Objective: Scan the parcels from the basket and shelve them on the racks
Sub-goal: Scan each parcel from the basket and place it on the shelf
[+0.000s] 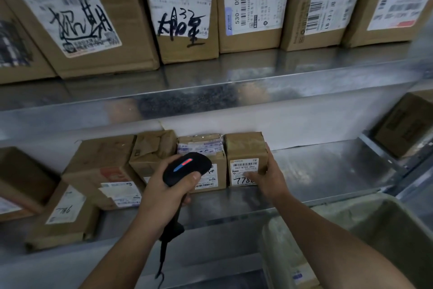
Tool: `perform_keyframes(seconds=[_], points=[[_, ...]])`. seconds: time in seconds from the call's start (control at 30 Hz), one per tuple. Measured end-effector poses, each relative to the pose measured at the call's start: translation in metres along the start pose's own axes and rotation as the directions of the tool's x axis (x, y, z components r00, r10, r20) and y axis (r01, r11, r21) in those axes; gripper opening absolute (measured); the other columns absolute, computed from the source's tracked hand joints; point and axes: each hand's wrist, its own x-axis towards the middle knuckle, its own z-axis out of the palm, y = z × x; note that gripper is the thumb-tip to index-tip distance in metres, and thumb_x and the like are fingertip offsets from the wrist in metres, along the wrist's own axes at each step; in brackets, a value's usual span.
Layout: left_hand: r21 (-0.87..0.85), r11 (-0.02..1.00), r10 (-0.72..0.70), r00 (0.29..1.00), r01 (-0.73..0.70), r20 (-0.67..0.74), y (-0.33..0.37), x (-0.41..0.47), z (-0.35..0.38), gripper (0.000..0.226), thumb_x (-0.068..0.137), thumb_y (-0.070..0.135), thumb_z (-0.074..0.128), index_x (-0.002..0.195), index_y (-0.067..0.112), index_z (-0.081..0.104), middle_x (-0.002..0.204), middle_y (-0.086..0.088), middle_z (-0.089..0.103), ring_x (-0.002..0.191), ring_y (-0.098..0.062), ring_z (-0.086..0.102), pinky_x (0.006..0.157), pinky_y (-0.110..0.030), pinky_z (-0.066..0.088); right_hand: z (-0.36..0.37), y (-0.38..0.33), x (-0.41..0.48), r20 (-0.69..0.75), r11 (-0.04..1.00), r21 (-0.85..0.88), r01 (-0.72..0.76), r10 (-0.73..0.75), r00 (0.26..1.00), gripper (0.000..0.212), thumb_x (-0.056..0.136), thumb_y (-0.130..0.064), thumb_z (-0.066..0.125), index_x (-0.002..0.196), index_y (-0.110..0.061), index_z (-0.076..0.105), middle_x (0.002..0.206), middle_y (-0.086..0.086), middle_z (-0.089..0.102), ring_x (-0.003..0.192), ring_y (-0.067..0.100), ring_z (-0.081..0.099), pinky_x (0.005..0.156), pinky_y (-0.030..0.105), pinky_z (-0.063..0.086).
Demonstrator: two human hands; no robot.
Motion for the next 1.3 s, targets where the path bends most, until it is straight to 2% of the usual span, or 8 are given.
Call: perform_keyframes(seconds=[0.2, 0.33, 0.5, 0.63, 0.77, 0.93, 1.2, 1.3], points=[[0.032, 0.999, -0.004, 1.000, 0.005, -0.011, -0.003, 0.000, -0.001, 0.049, 0.065, 0.038, 0.081, 0.111, 0.043, 0.067, 0.099, -0.012, 0.073, 0.070, -0.021, 0.070, 0.062, -0.033, 0.055, -0.002, 0.003, 0.003, 0.001, 0.998, -0.050, -0.030, 0.030, 1.000, 0.103, 0.078, -0.005, 0.084, 0.154, -0.043, 0.027, 0.114, -0.009, 0.067, 0.104, 0.012, 0.065, 0.094, 0.038, 0.058], [0.042, 0.999, -0.004, 1.000, 0.003, 0.012, -0.001, -0.001, -0.002, 0.051, 0.065, 0.041, 0.083, 0.113, 0.043, 0.067, 0.100, -0.011, 0.072, 0.072, -0.022, 0.070, 0.062, -0.032, 0.055, -0.004, 0.003, 0.005, 0.020, 0.995, -0.088, -0.042, 0.044, 0.999, 0.099, 0.078, -0.005, 0.084, 0.152, -0.043, 0.029, 0.110, -0.010, 0.067, 0.097, 0.008, 0.064, 0.074, 0.014, 0.056], [0.061, 0.997, 0.034, 0.998, -0.037, 0.049, 0.004, -0.002, -0.004, 0.040, 0.084, 0.020, 0.084, 0.115, 0.039, 0.065, 0.094, -0.009, 0.074, 0.064, -0.023, 0.067, 0.062, -0.035, 0.057, -0.006, 0.001, 0.003, -0.021, 0.984, -0.178, -0.031, 0.028, 0.999, 0.068, 0.074, -0.005, 0.087, 0.116, -0.042, 0.047, 0.102, -0.018, 0.068, 0.103, 0.014, 0.069, 0.072, 0.018, 0.057], [0.030, 0.999, 0.025, 0.994, -0.028, 0.103, 0.004, -0.001, -0.009, 0.056, 0.061, 0.045, 0.085, 0.114, 0.042, 0.067, 0.088, -0.006, 0.075, 0.063, -0.025, 0.067, 0.061, -0.036, 0.054, -0.006, -0.005, -0.016, -0.066, 0.973, -0.229, -0.042, 0.028, 0.997, 0.090, 0.070, -0.045, 0.089, 0.144, -0.040, 0.038, 0.136, -0.005, 0.060, 0.123, 0.021, 0.059, 0.099, 0.046, 0.055], [0.058, 0.997, 0.040, 0.984, -0.051, 0.174, 0.005, -0.002, -0.014, 0.046, 0.081, 0.028, 0.087, 0.119, 0.038, 0.064, 0.085, -0.010, 0.075, 0.064, -0.026, 0.067, 0.064, -0.039, 0.055, -0.009, -0.011, -0.042, -0.133, 0.968, -0.250, -0.025, -0.009, 0.991, 0.064, 0.082, -0.034, 0.084, 0.134, -0.034, 0.046, 0.130, -0.013, 0.058, 0.120, 0.012, 0.056, 0.096, 0.031, 0.045], [0.058, 0.996, 0.044, 0.957, -0.063, 0.287, 0.003, -0.011, -0.019, 0.035, 0.089, 0.015, 0.077, 0.114, 0.037, 0.066, 0.088, -0.009, 0.073, 0.063, -0.023, 0.065, 0.058, -0.029, 0.056, -0.010, -0.005, -0.085, -0.222, 0.951, -0.280, -0.130, 0.068, 0.973, 0.086, 0.089, -0.034, 0.077, 0.158, -0.030, 0.026, 0.162, -0.002, 0.030, 0.148, 0.022, 0.030, 0.115, 0.040, 0.032], [0.069, 0.998, -0.026, 0.874, -0.009, 0.485, -0.022, -0.033, -0.012, 0.036, 0.086, 0.022, 0.082, 0.114, 0.035, 0.064, 0.093, -0.014, 0.071, 0.062, -0.021, 0.065, 0.062, -0.036, 0.058, -0.018, 0.027, -0.174, -0.409, 0.919, -0.287, -0.269, 0.137, 0.902, 0.077, 0.090, -0.030, 0.075, 0.156, -0.021, 0.034, 0.159, 0.004, 0.037, 0.145, 0.021, 0.036, 0.109, 0.023, 0.026], [0.092, 0.996, -0.060, 0.839, 0.012, 0.541, -0.034, -0.042, -0.001, 0.042, 0.070, 0.037, 0.085, 0.107, 0.043, 0.067, 0.093, -0.002, 0.073, 0.065, -0.022, 0.067, 0.066, -0.041, 0.059, -0.027, 0.039, -0.208, -0.483, 0.900, -0.264, -0.348, 0.189, 0.855, 0.077, 0.090, -0.030, 0.076, 0.155, -0.018, 0.037, 0.156, 0.009, 0.040, 0.143, 0.024, 0.039, 0.105, 0.022, 0.027]])
